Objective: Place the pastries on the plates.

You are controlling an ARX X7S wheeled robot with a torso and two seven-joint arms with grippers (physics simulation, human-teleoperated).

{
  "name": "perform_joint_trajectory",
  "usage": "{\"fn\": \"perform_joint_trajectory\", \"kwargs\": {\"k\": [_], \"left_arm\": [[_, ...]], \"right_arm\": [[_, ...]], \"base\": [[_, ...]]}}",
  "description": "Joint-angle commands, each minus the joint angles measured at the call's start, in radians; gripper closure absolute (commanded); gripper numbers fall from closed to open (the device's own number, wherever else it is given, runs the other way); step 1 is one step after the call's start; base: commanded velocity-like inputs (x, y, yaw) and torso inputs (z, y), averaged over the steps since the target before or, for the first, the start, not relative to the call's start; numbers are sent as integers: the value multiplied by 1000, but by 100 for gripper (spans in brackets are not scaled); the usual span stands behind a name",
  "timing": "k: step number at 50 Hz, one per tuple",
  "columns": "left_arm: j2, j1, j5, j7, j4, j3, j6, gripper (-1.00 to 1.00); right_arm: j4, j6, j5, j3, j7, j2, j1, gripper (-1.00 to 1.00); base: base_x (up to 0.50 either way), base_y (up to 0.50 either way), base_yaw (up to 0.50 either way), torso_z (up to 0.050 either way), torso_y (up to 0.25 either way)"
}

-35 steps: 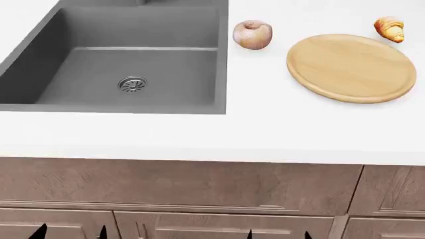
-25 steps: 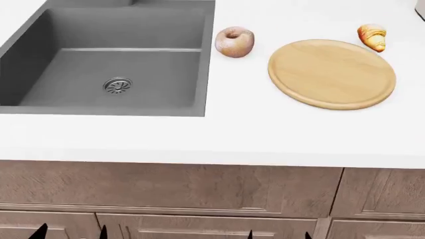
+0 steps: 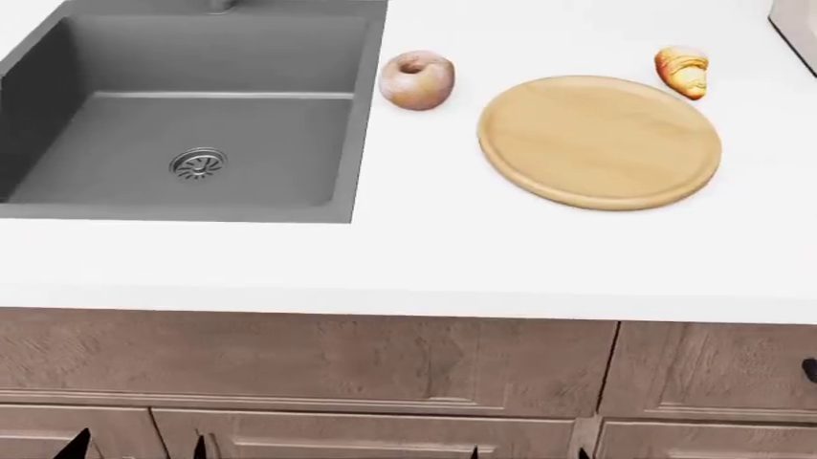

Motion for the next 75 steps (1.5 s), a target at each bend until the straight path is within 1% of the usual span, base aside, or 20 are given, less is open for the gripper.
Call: {"fn": "perform_joint_trajectory", "kwargs": {"k": [1, 6, 23, 25, 26, 27, 29, 43, 63, 65, 66, 68, 71, 73, 74, 75], "left_arm": [[-14, -3, 1, -34, -9, 12, 14, -100], [-23, -4, 14, -47, -25, 26, 58, -100], [-36, -13, -20, -60, -38, 41, 51, -100], [-42, -12, -24, -56, -37, 42, 53, -100], [-49, -1, -74, -6, -25, 47, 73, -100], [-51, 11, -81, -7, -7, 43, 79, -100], [-53, 22, -91, -7, 19, 42, 83, -100], [-64, 5, -57, -44, -8, 59, 82, -100], [-79, 3, -71, -61, -15, 67, 86, -100], [-76, 1, -81, -64, -17, 63, 83, -100], [-71, -9, -78, -84, -18, 59, 32, -100], [-67, -2, -115, -77, -6, 41, 52, -100], [-78, 9, -67, -94, 11, 61, 75, -100], [-74, 8, -91, -92, 12, 51, 62, -100], [46, -66, 164, -56, -136, -19, 161, -100], [16, 11, 14, 19, -14, -61, 75, -100]], "right_arm": [[8, 0, 12, -20, 15, 17, 5, -100], [10, -2, 18, -26, 21, 22, 7, -100], [10, -8, 10, -60, 49, 43, 8, -100], [12, -8, 12, -61, 51, 45, 10, -100], [12, -10, 14, -61, 53, 45, 10, -100], [12, -9, 13, -62, 55, 46, 9, -100], [10, -9, 14, -65, 56, 48, 8, -100], [14, -9, 20, -75, 79, 57, 12, -100], [20, -12, 21, -95, 101, 70, 18, -100], [19, -13, 22, -97, 103, 72, 18, -100], [20, -14, 23, -97, 104, 72, 19, -100], [19, -15, 23, -99, 105, 73, 19, -100], [18, -15, 25, -101, 107, 76, 18, -100], [18, -15, 27, -101, 108, 76, 18, -100], [103, -124, -192, -29, 78, -32, 78, -100], [39, -29, -75, 20, -6, -22, 12, -100]], "base": [[0, -500, 0, 0, 0], [0, -500, 0, 0, 0], [0, -493, 0, 0, 0], [0, -479, 0, 0, 0], [0, -430, 0, 0, 0], [0, -250, 0, 30, 0], [0, -78, 0, 40, 0], [0, 0, 0, 50, 0], [0, 0, 0, 50, 0], [0, 0, 0, 50, 0], [0, 0, 0, 36, 0], [0, 0, 0, 0, 0], [0, 0, 0, 0, 0], [0, 0, 0, 0, 0], [0, 0, 0, 0, 0], [0, 0, 0, 0, 0]]}}
